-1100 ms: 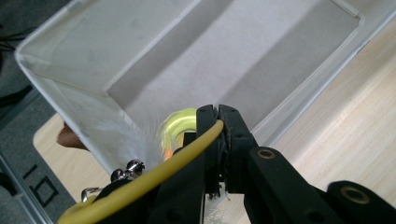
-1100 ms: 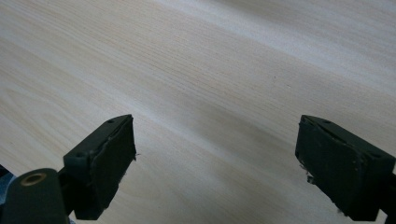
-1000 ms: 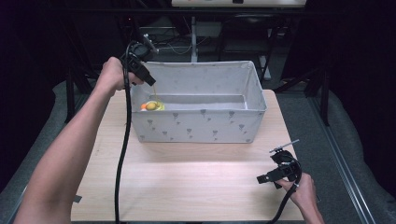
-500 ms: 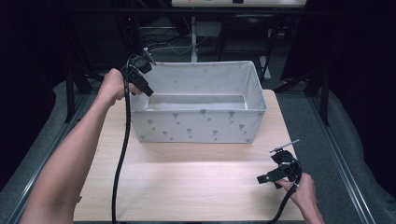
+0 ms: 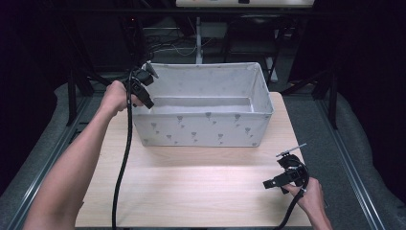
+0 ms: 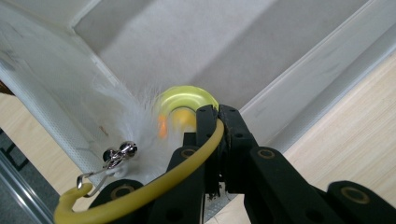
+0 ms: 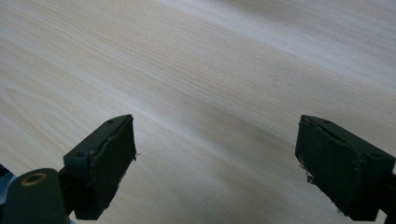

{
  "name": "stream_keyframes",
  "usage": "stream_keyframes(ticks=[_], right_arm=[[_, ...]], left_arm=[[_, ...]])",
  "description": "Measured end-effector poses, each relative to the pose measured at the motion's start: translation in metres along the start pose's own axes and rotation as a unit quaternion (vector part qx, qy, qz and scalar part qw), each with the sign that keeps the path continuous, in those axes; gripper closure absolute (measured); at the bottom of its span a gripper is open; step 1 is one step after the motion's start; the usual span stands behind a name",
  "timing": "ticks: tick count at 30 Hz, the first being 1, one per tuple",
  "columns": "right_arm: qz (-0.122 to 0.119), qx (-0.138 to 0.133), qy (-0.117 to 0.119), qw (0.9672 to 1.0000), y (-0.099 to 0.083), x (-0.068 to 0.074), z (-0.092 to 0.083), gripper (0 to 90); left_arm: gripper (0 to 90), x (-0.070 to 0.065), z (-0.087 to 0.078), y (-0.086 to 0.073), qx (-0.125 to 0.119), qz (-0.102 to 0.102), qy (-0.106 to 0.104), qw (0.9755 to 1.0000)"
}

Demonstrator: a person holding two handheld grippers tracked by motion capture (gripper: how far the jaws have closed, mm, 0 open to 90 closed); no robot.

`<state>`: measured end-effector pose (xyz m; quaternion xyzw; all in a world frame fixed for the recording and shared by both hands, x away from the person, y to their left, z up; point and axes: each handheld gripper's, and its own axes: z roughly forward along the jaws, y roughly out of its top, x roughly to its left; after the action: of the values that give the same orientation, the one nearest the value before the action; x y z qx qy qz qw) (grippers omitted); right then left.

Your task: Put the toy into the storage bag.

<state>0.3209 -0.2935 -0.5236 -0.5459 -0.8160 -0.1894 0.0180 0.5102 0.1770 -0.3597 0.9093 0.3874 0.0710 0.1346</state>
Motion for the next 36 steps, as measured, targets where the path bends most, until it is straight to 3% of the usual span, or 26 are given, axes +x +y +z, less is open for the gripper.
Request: stream_keyframes(ticks=[14, 15, 20, 28, 36], right_arm=[[0.000, 0.001, 0.001, 1.0000, 0.000, -0.001, 0.000, 11.9], [0.012, -0.008, -0.001, 0.9999, -0.001, 0.001, 0.001, 11.9], [0.001, 0.005, 0.000, 1.0000, 0.000, 0.000, 0.000, 11.9], [0.012, -0.005, 0.000, 0.9999, -0.001, 0.002, 0.002, 11.8], [0.002, 0.002, 0.000, 1.0000, 0.000, 0.000, 0.001, 11.8]], left_arm=[[85.6, 0.004, 0.015, -0.001, 0.026, -0.024, -0.028, 0.9990], [84.9, 0.003, 0.015, -0.001, 0.031, -0.022, -0.027, 0.9989], [83.0, 0.003, 0.008, -0.001, 0.019, -0.023, -0.020, 0.9994], [60.0, 0.006, -0.012, -0.005, 0.003, -0.029, -0.032, 0.9991], [47.2, 0.002, -0.031, -0.016, -0.013, -0.028, -0.025, 0.9992]])
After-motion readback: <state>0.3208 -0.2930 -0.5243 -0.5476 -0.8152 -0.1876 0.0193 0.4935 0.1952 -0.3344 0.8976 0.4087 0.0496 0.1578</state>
